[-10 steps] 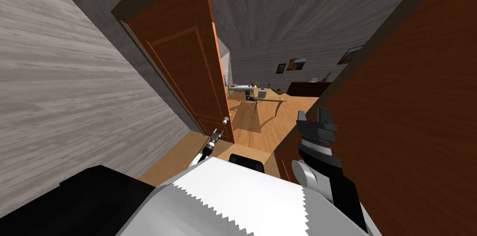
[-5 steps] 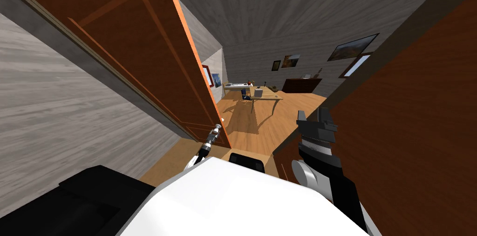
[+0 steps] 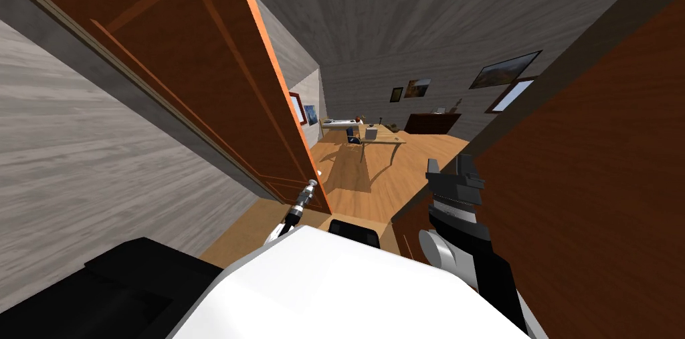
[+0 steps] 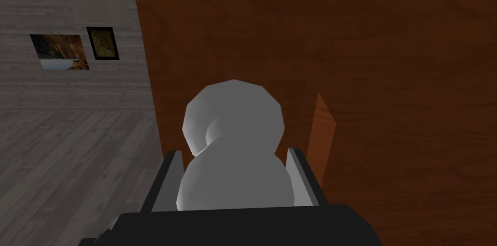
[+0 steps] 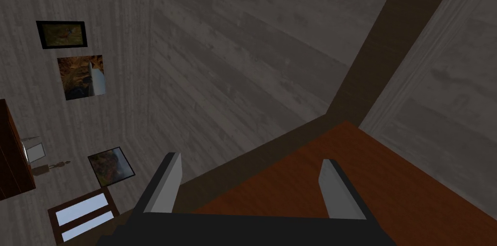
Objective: Pull the door open
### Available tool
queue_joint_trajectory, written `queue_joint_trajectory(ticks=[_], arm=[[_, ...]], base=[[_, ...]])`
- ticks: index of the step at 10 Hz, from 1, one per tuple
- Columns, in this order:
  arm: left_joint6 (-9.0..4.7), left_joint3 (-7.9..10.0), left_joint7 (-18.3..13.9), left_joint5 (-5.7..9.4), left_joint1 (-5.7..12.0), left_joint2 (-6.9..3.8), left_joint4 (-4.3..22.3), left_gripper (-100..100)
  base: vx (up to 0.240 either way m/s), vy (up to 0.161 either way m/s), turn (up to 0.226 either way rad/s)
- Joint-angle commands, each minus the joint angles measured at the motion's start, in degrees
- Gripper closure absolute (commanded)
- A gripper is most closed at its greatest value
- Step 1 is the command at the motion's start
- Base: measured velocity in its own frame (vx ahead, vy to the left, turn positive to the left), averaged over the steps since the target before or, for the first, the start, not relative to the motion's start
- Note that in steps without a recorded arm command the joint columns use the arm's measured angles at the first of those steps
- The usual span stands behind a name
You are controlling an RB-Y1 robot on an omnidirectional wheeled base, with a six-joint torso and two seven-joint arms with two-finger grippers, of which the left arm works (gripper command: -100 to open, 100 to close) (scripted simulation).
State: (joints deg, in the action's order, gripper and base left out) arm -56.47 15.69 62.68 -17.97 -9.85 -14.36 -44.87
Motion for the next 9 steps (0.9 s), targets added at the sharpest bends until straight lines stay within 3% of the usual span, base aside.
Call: queue_joint_trajectory(ticks=[1, 4, 9], arm=[[-0.13, 0.00, -0.02, 0.03, -0.02, 0.06, -0.05, 100], [0.12, -0.32, -2.28, 0.88, 0.00, -0.02, 0.06, 100], [0.43, -1.33, -9.43, 3.80, 0.31, -0.16, 0.04, 100]], base=[[-0.009, -0.001, 0.006], [-0.015, 0.007, -0.032], [-0.044, 0.019, -0.062]])
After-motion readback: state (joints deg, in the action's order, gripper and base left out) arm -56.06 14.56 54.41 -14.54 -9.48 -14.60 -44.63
